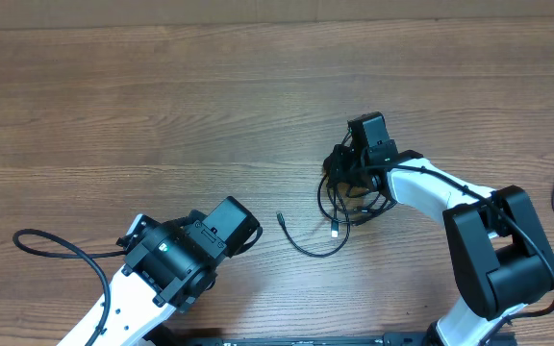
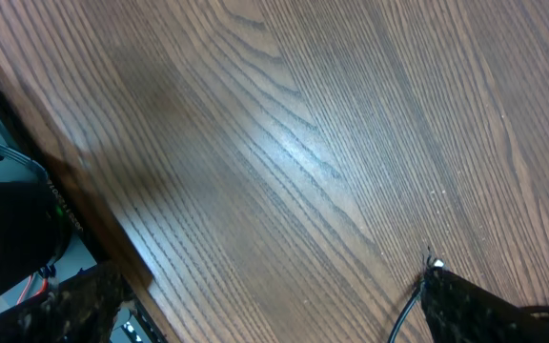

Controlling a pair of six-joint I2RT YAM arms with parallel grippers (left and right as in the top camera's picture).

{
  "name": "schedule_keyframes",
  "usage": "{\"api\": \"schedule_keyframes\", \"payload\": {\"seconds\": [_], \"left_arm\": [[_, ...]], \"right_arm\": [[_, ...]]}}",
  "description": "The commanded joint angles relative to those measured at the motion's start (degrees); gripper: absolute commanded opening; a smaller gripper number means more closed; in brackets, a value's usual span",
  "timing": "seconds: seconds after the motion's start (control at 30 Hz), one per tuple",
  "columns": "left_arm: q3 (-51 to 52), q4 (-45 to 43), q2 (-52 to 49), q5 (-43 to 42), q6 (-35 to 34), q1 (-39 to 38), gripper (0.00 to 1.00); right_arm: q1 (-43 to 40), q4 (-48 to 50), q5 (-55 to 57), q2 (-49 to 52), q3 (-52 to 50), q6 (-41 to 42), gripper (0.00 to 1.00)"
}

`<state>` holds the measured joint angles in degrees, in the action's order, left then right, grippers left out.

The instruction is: Untangle cables

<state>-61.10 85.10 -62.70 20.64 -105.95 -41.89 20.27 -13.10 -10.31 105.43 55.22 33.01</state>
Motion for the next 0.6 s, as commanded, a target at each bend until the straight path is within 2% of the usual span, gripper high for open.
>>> {"api": "schedule_keyframes", "payload": {"seconds": [0.0,0.1,0.33,0.43,0.57], "left_arm": [[0.00,0.11,-0.31,1.36,0.72,0.24,1.00],[0.00,0.13,-0.31,1.36,0.72,0.24,0.99],[0.00,0.11,-0.31,1.36,0.72,0.24,1.00],[0.00,0.13,-0.31,1.36,0.72,0.24,1.00],[0.00,0.13,-0.31,1.36,0.72,0.24,1.00]], "right_arm": [[-0.04,-0.42,-0.50,0.61,0.13,-0.07,0.21],[-0.04,-0.90,-0.52,0.33,0.37,-0.07,0.12],[-0.09,-7.02,-0.46,-3.37,3.80,-0.50,0.10],[-0.09,-10.82,-0.44,-6.36,5.40,-0.50,0.04],[-0.09,-15.61,-0.50,-11.82,6.36,-0.50,0.04]]}}
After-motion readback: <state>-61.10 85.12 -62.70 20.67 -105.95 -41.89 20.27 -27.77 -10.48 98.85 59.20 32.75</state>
